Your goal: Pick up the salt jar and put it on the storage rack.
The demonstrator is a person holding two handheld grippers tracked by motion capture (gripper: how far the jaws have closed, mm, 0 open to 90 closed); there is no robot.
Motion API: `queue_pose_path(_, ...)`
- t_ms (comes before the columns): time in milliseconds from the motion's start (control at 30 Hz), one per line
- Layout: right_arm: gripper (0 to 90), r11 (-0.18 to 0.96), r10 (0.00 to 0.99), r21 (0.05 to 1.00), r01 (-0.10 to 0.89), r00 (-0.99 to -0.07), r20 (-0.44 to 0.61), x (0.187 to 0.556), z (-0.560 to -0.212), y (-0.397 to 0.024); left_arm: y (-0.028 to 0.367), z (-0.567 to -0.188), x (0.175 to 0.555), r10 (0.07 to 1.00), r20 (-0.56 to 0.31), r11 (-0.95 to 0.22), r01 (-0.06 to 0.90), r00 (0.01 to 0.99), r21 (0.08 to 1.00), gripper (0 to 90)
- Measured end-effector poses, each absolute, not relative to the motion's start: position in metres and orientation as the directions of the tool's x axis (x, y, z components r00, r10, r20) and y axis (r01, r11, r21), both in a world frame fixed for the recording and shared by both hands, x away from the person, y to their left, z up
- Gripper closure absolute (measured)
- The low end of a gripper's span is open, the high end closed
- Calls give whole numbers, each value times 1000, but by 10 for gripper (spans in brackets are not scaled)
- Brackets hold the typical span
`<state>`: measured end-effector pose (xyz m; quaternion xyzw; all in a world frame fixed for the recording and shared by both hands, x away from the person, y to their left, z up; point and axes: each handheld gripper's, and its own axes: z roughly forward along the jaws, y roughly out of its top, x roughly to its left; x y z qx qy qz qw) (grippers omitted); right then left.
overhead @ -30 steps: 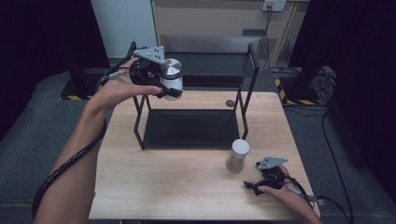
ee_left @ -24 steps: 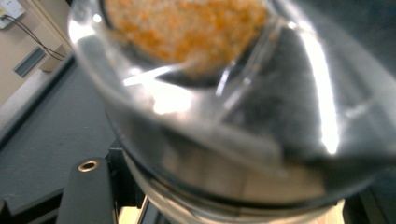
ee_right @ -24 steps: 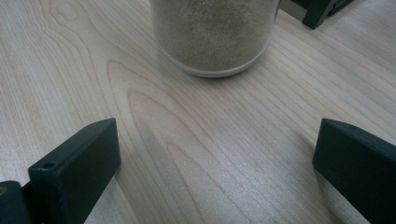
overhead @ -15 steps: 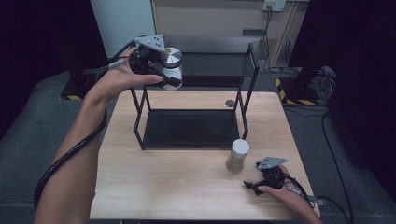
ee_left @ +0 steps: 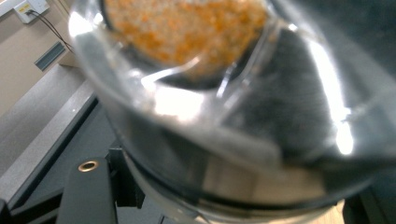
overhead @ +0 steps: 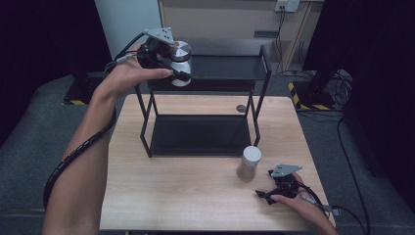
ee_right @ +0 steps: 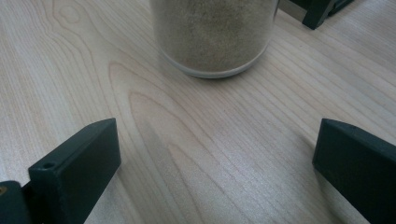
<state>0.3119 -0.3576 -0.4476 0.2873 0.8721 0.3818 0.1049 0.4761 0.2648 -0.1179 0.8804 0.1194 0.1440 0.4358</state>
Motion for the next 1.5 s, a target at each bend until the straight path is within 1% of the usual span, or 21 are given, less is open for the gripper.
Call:
queue_pose_path(300, 16, 544, 580, 726, 421, -814, 38, 313, -448, -358, 256, -117, 481, 378, 152, -587, 110, 913, 802, 298)
queue_pose_path(600, 16, 545, 580, 726, 420, -814, 37, 313, -448, -358, 253, -117, 480, 459, 144, -561, 160, 877, 812, 297)
queue_pose_path(833, 16, 543, 580, 726, 421, -814, 39, 313, -448, -358, 247, -116, 476, 529, 157, -551, 197, 834, 811, 298)
queue_pose_path(1133, 17, 544, 579, 726, 421, -814, 38, 313, -448, -358, 240, -120, 477, 592, 148, -530, 244, 792, 812, 297)
queue_pose_path(1500, 17, 543, 578, 726, 421, -815, 40, 314, -448, -359, 232, -127, 481, 644, 144, -512, 282, 752, 812, 298)
